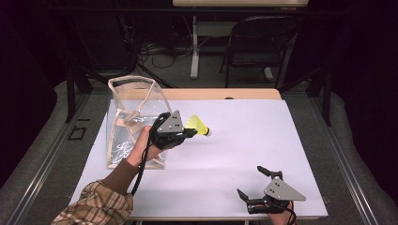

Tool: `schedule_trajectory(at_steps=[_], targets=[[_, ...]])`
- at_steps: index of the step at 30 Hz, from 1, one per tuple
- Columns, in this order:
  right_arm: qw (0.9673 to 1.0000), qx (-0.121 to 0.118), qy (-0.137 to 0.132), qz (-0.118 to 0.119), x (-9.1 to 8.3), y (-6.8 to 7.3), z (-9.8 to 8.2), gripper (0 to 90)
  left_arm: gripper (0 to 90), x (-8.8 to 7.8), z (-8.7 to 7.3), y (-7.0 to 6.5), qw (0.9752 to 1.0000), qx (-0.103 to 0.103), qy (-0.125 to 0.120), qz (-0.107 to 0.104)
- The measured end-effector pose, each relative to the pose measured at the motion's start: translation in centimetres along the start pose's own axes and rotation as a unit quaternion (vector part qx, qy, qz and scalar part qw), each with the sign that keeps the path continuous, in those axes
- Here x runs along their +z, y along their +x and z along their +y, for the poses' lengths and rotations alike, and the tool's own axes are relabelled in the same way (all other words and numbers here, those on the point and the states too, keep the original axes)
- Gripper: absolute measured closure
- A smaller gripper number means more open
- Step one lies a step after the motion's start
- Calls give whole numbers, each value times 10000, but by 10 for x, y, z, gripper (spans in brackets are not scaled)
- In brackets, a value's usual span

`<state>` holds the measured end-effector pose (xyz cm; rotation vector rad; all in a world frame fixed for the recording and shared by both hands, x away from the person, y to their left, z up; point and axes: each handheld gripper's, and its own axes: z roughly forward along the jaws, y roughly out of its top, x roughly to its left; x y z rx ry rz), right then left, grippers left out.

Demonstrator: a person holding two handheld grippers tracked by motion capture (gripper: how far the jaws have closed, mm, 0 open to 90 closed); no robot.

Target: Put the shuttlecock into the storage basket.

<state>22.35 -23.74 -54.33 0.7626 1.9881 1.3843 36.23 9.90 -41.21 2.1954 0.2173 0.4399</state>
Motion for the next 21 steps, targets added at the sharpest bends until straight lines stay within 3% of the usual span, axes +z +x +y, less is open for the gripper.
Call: schedule_trajectory(at_steps=[21], targets=[[10000,8,0,-14,-1,0,0,4,899,-14,4,15,9996,-90,-97,231]])
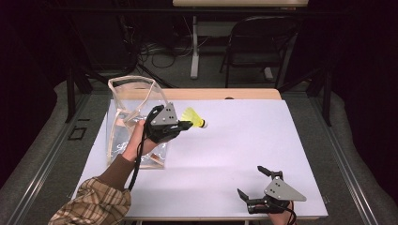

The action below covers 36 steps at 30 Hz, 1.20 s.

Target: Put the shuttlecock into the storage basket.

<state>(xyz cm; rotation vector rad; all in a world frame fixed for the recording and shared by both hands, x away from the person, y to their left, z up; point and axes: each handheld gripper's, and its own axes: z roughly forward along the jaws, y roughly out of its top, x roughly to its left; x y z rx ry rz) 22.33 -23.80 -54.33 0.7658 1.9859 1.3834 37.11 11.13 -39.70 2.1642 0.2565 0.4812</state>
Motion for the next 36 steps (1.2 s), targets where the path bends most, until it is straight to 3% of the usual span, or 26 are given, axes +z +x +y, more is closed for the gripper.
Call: schedule_trajectory(at_steps=[36], targets=[[10000,-1,4,-2,0,0,0,4,899,-15,6,21,9994,-103,-95,321]])
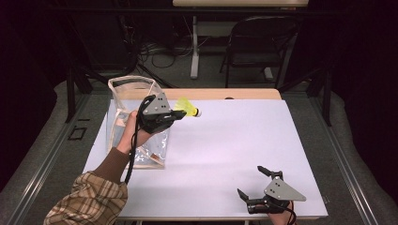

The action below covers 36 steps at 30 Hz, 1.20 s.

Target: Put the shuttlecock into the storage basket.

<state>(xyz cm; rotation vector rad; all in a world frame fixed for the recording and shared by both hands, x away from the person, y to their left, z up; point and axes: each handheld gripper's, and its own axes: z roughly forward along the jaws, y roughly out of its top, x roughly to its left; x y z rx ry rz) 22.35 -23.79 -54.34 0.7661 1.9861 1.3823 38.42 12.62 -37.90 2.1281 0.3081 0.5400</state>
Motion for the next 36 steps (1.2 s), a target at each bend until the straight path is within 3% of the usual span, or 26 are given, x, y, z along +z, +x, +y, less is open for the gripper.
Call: schedule_trajectory(at_steps=[36], targets=[[10000,5,23,-2,0,0,0,5,899,-15,-1,26,9991,-181,-105,369]])
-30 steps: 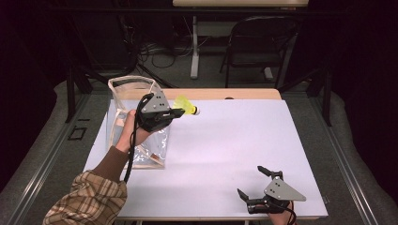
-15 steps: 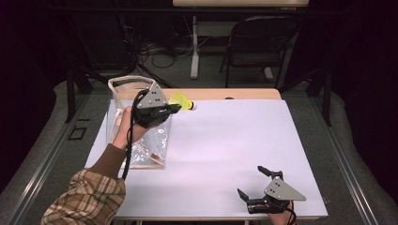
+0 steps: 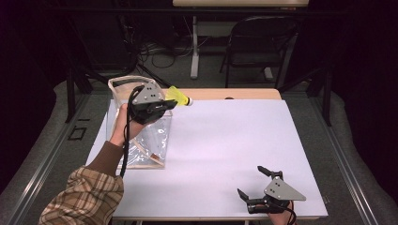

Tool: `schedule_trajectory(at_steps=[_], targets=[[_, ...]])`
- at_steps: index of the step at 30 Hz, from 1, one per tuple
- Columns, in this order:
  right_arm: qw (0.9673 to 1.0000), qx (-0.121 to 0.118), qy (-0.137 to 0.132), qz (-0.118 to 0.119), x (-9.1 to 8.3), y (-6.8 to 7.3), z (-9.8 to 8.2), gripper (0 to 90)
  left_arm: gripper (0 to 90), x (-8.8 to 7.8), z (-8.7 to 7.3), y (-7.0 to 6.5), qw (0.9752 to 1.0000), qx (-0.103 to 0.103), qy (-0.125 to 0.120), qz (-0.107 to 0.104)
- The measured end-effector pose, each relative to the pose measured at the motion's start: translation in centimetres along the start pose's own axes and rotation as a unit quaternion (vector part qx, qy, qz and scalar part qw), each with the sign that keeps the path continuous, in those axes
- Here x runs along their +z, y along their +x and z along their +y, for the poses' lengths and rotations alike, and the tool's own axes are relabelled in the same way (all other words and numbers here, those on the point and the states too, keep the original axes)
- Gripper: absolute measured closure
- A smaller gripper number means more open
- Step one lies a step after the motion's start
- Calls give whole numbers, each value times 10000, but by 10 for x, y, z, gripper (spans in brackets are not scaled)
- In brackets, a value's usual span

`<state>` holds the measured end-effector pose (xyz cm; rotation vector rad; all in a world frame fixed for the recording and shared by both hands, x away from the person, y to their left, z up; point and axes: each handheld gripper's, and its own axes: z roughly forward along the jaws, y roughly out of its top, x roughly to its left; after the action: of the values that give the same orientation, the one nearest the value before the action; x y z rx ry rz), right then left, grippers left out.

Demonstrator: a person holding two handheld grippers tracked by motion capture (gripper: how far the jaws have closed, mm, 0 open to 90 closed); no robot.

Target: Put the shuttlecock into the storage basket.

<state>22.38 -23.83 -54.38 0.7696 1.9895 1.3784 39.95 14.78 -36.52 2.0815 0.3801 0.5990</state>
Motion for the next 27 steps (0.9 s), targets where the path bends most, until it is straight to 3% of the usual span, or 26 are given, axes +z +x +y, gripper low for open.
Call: schedule_trajectory(at_steps=[27], targets=[[10000,-2,8,-4,0,0,0,6,899,-15,-4,18,9993,-149,-91,335]])
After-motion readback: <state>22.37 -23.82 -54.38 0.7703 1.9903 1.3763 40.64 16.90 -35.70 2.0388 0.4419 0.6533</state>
